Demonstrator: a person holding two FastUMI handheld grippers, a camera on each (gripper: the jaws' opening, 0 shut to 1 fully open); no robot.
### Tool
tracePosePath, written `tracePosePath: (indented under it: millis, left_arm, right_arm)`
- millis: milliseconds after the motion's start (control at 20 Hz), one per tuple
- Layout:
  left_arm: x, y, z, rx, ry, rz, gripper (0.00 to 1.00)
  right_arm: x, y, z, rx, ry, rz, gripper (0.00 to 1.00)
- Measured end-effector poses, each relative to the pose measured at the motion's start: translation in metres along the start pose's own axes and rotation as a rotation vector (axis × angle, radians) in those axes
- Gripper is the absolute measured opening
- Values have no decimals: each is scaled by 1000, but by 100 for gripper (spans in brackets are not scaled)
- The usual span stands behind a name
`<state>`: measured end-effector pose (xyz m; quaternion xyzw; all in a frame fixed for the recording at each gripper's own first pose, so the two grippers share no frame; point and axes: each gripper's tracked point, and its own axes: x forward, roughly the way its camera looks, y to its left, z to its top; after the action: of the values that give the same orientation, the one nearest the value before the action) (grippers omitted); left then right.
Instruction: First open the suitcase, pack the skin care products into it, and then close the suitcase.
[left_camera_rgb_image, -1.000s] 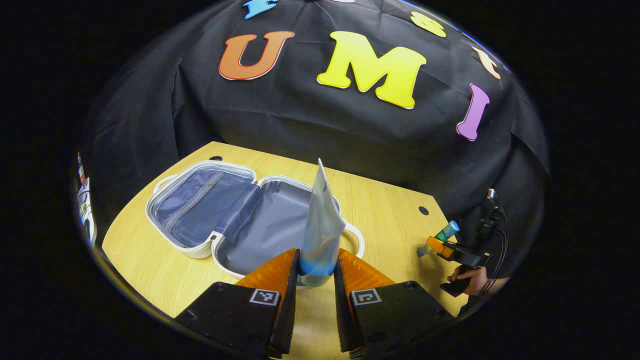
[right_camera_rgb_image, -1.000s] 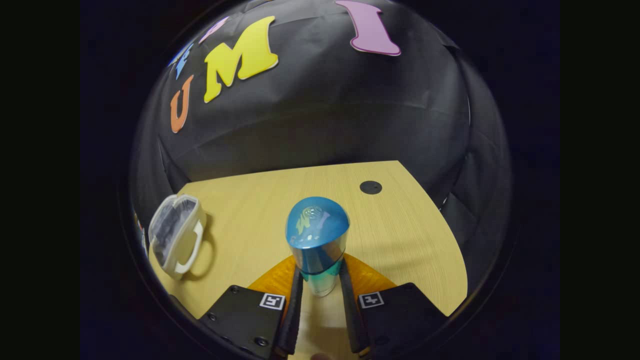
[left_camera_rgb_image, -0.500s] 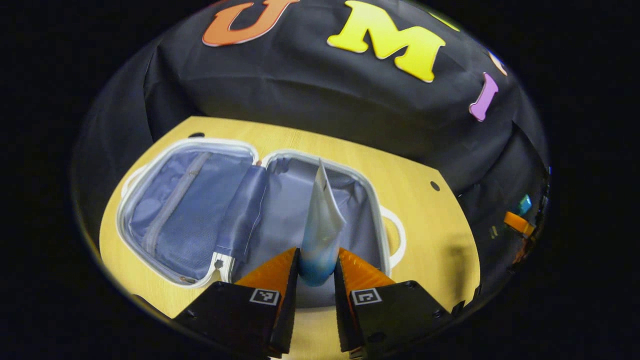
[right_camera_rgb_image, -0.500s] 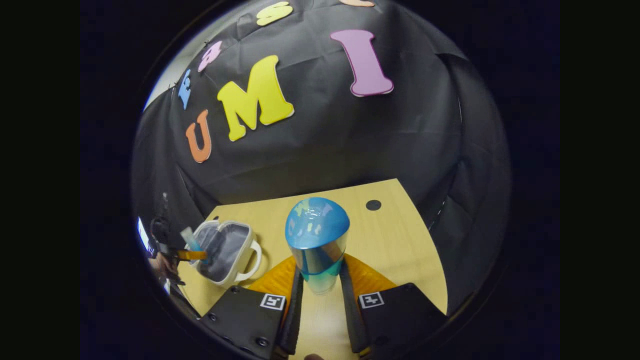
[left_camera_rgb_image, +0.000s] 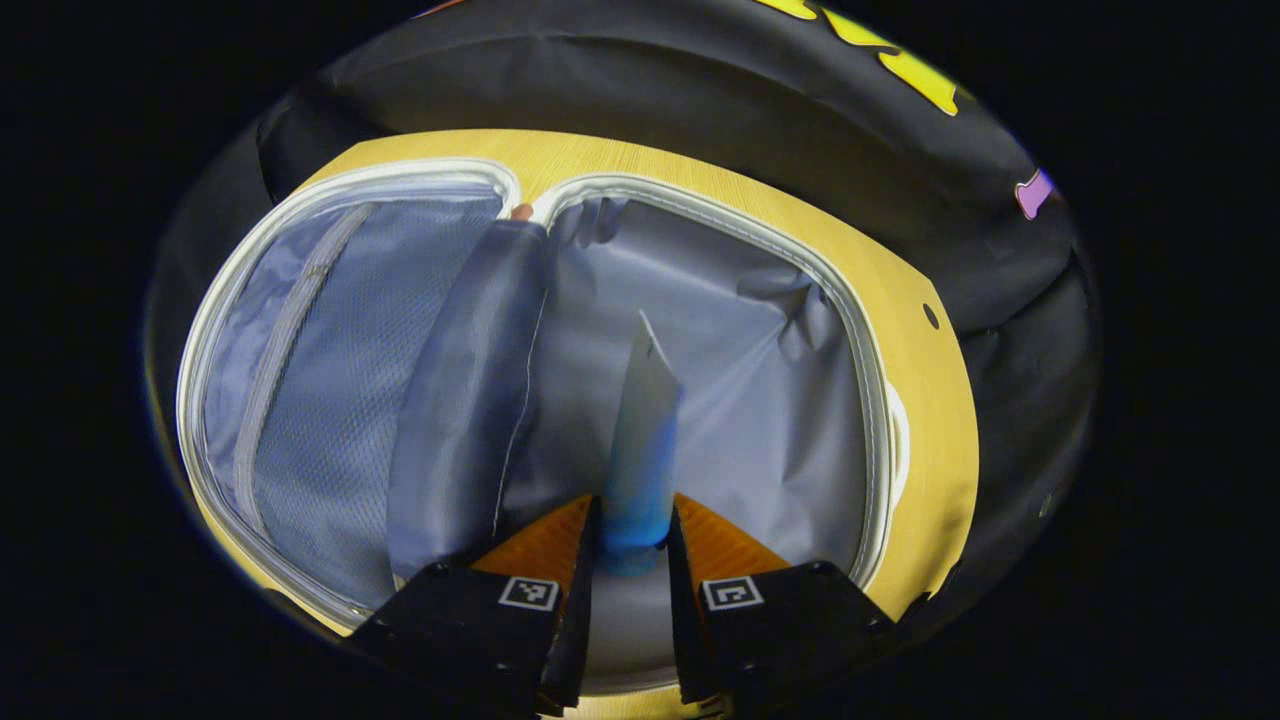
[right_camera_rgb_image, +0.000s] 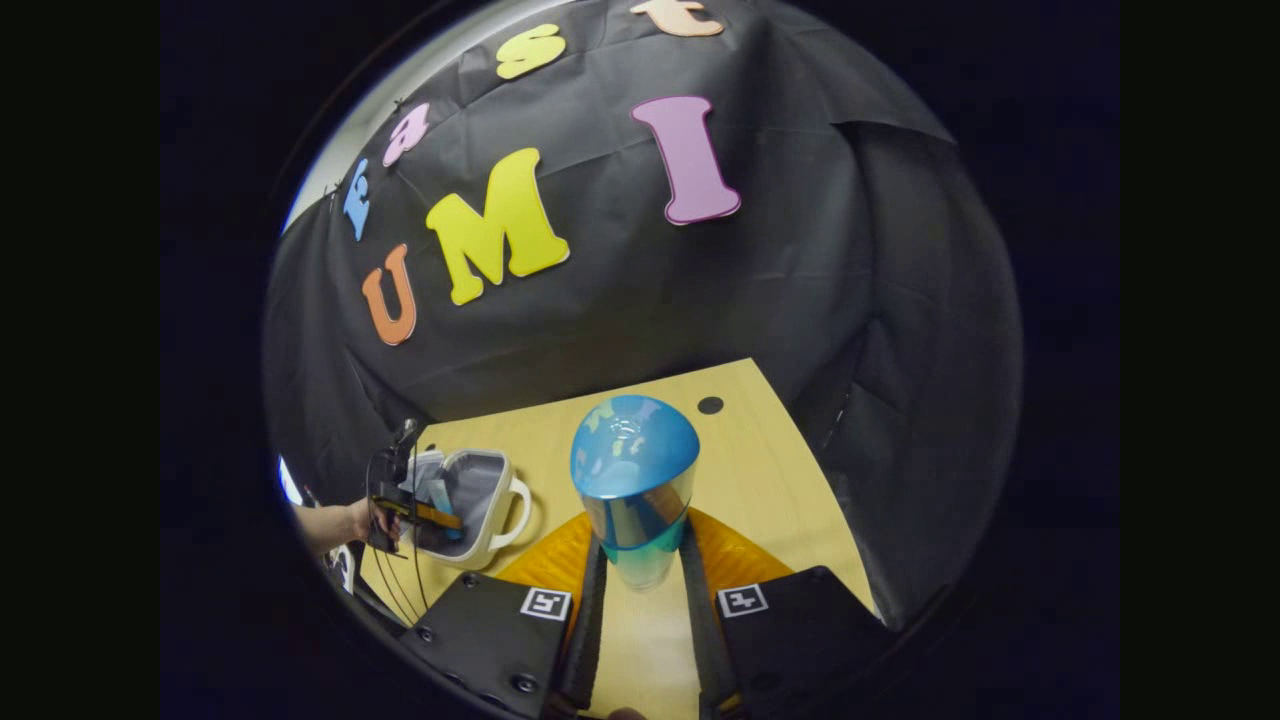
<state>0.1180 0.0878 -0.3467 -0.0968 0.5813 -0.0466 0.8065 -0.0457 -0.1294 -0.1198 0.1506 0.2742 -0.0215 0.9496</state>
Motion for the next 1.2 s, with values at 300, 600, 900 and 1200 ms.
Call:
tracePosePath:
  millis: [300,600,900,1200]
  left_arm:
    - [8,3,-6,-3,147,62,40]
    - [-11,-13,-5,-23,104,47,73]
    - [-95,-5,-3,-91,-171,15,84]
    - [-167,27,-80,-191,-346,16,97]
  right_arm:
    - [-3,12,8,-18,-8,29,36]
    - [8,44,4,-91,16,91,36]
    - [51,149,-7,-172,72,276,36]
    - [125,283,-62,-219,233,453,36]
